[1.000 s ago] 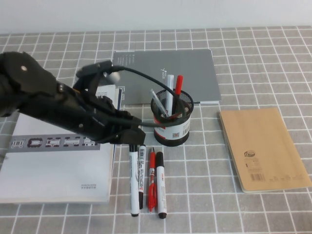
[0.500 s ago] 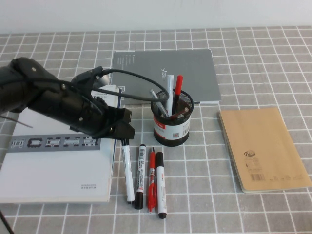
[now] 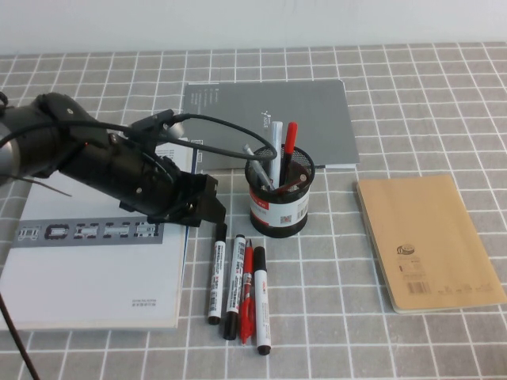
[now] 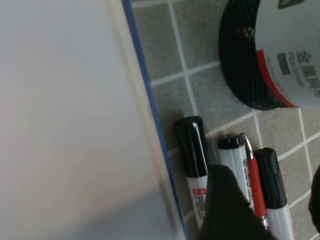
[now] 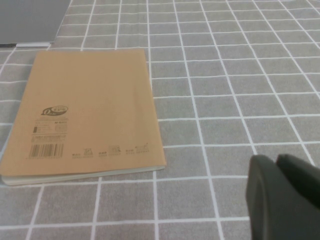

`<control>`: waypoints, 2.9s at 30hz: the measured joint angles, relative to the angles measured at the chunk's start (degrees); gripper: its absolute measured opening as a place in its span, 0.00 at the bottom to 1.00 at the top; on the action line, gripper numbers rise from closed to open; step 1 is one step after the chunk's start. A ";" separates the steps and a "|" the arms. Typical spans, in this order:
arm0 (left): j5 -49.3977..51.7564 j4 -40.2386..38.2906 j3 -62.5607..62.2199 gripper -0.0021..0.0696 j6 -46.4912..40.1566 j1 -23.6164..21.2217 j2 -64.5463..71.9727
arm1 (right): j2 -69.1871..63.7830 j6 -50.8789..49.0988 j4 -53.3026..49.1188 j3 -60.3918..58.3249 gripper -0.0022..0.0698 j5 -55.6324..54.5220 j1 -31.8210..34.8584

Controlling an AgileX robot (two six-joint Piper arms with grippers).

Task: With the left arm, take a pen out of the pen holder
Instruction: 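Take a marker out of the pen holder and lay it on the table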

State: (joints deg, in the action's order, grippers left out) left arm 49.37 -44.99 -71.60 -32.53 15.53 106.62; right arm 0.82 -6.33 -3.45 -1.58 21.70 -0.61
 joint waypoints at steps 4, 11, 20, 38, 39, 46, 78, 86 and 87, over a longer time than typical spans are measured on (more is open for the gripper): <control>-0.13 1.91 0.00 0.48 0.00 0.12 -0.80 | 0.00 0.00 0.00 0.00 0.01 0.00 0.00; -5.13 15.41 0.00 0.42 0.66 4.96 -13.13 | 0.00 0.00 0.00 0.00 0.01 0.00 0.00; -24.77 35.51 16.64 0.05 17.66 14.39 -35.15 | 0.00 0.00 0.00 0.00 0.01 0.00 0.00; -27.00 38.17 43.01 0.03 22.92 16.29 -56.70 | 0.00 0.00 0.00 0.00 0.01 0.00 0.00; -26.40 38.17 43.15 0.03 22.92 16.29 -56.70 | 0.00 0.00 0.00 0.00 0.01 0.00 0.00; -25.47 39.78 43.31 0.03 22.92 16.29 -56.70 | 0.00 0.00 0.00 0.00 0.01 0.00 0.00; -65.63 40.57 72.65 0.03 22.92 -8.80 -86.51 | 0.00 0.00 0.00 0.00 0.01 0.00 0.00; -51.99 40.70 72.95 0.03 22.92 -11.70 -96.87 | 0.00 0.00 0.00 0.00 0.01 0.00 0.00; -49.91 40.70 72.95 0.03 22.92 -11.99 -97.76 | 0.00 0.00 0.00 0.00 0.01 0.00 0.00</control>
State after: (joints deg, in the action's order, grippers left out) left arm -0.54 -4.28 1.35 -9.61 3.54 8.86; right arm 0.82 -6.33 -3.45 -1.58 21.70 -0.61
